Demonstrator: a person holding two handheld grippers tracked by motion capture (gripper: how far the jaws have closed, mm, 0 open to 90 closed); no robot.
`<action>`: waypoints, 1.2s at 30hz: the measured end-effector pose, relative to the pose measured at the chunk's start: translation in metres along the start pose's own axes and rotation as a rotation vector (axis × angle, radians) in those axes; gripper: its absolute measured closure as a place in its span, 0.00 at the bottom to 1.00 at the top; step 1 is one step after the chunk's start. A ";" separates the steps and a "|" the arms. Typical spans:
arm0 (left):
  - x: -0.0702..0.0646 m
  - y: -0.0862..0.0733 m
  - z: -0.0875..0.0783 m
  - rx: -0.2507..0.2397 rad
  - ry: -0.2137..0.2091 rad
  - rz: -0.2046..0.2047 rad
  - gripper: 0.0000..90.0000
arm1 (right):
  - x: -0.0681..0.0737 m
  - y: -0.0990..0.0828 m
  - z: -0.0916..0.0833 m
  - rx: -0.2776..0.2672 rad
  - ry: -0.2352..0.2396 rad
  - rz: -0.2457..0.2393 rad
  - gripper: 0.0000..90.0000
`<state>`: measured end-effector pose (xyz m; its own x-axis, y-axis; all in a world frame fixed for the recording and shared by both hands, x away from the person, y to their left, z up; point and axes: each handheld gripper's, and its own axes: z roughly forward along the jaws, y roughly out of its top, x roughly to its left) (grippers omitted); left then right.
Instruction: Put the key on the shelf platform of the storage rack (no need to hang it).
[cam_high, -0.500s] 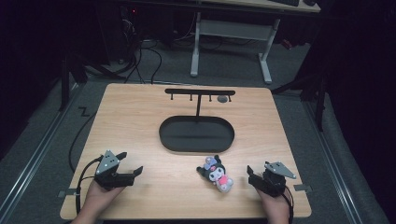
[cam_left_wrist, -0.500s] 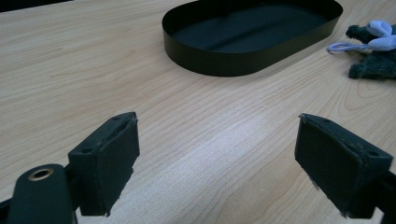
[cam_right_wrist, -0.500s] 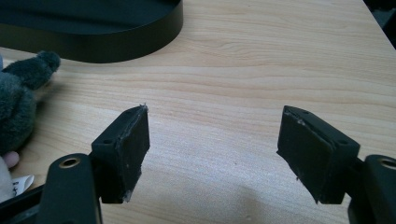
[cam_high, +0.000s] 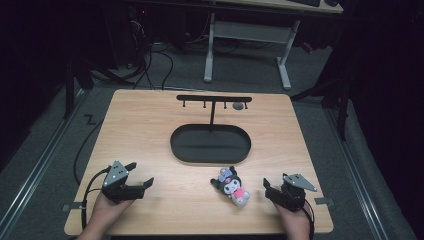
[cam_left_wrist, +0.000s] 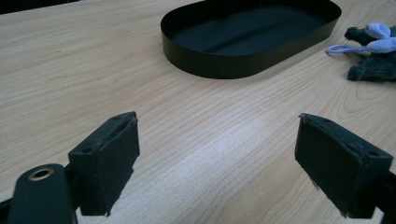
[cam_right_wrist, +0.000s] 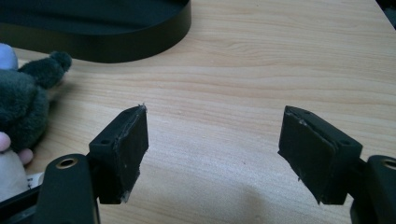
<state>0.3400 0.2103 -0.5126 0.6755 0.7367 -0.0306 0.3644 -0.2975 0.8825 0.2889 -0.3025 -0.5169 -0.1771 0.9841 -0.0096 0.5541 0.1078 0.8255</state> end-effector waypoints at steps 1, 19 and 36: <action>0.000 0.000 0.000 0.001 -0.001 0.001 0.16 | 0.000 0.000 0.000 -0.002 0.003 0.006 0.27; 0.000 0.000 0.001 0.000 -0.003 -0.002 0.16 | 0.010 0.005 0.000 0.013 0.022 -0.006 0.24; -0.002 0.000 0.001 0.005 -0.005 0.013 0.16 | 0.020 0.012 -0.001 0.053 0.034 0.008 0.21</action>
<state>0.3393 0.2088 -0.5129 0.6836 0.7295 -0.0220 0.3592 -0.3101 0.8802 0.2911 -0.2816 -0.5061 -0.1996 0.9797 0.0165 0.5974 0.1083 0.7946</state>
